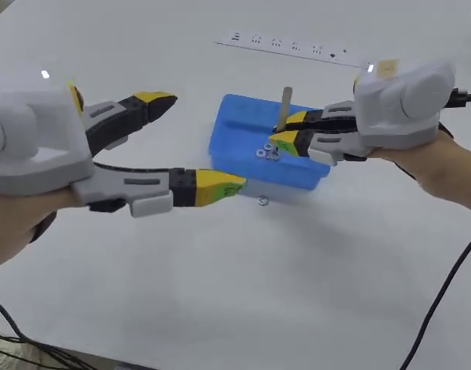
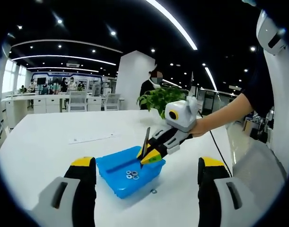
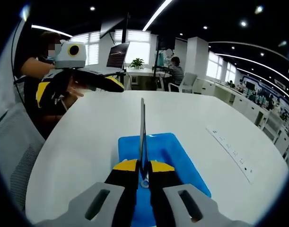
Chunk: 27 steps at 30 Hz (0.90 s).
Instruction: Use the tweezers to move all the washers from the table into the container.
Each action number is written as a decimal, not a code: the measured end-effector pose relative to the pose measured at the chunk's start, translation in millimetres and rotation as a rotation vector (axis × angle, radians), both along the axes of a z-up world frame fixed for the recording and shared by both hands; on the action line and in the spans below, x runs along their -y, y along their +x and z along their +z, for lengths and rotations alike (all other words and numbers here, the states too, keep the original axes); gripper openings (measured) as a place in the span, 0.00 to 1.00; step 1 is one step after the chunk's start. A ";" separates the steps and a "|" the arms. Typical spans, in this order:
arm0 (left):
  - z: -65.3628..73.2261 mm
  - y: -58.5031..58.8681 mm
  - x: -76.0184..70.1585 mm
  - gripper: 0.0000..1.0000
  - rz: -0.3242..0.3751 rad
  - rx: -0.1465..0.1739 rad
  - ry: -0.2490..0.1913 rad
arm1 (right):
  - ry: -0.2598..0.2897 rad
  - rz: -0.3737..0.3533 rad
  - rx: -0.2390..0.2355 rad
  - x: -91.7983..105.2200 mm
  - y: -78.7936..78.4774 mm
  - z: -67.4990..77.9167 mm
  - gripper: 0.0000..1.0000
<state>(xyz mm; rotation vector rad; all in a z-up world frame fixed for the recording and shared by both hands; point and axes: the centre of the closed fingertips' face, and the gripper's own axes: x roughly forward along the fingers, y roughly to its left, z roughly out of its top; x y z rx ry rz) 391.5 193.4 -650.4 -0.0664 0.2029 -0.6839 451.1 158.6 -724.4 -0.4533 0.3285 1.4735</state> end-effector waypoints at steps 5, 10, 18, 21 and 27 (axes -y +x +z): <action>3.6 28.6 12.8 0.79 -0.022 -0.008 0.002 | 0.011 0.015 0.016 -2.8 -5.2 6.0 0.08; 3.6 41.2 34.1 0.71 -0.098 -0.008 0.023 | 0.012 0.037 0.035 -5.7 -10.5 8.9 0.08; 0.2 46.0 56.1 0.53 -0.190 0.001 0.051 | -0.014 0.076 0.060 -4.7 -18.7 6.0 0.08; 3.7 44.1 62.0 0.44 -0.221 0.021 0.064 | -0.021 0.086 0.068 -4.1 -20.5 5.6 0.08; 10.2 38.2 72.4 0.25 -0.286 0.015 0.061 | -0.036 0.099 0.085 -3.6 -21.3 5.3 0.08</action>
